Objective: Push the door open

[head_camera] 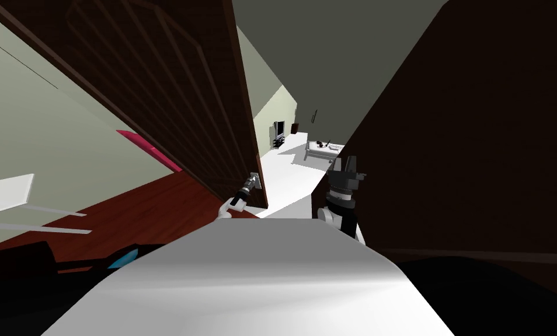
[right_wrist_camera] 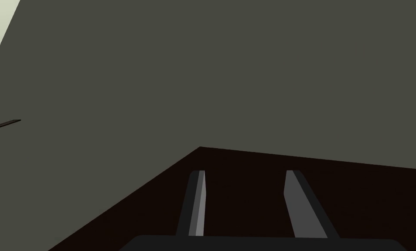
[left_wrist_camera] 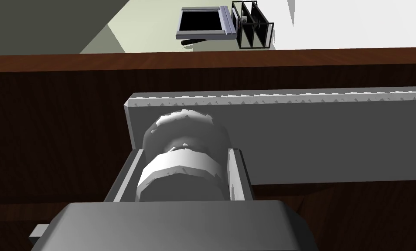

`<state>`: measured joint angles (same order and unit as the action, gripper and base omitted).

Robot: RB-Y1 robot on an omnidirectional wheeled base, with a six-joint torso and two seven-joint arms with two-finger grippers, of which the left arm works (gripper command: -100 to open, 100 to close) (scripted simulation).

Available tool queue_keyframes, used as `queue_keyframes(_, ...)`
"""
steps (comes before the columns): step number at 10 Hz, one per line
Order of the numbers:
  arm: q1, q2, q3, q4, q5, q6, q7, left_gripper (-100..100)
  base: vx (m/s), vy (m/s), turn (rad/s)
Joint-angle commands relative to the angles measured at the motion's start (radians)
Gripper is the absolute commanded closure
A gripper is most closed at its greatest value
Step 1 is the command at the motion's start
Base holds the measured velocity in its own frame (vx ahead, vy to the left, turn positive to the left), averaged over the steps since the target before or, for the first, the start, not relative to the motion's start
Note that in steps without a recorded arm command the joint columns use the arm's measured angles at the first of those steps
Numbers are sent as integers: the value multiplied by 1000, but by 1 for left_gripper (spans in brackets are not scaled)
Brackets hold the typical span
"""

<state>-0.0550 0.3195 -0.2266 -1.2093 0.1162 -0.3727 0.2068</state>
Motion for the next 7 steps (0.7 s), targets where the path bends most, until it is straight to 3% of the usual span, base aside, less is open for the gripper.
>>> queue_keyframes(1,-10,10,31,5,5,2,-4,100,93,-90,53)
queue_keyframes(7,-35,-12,95,49,8,6,-26,100,100,-85,37)
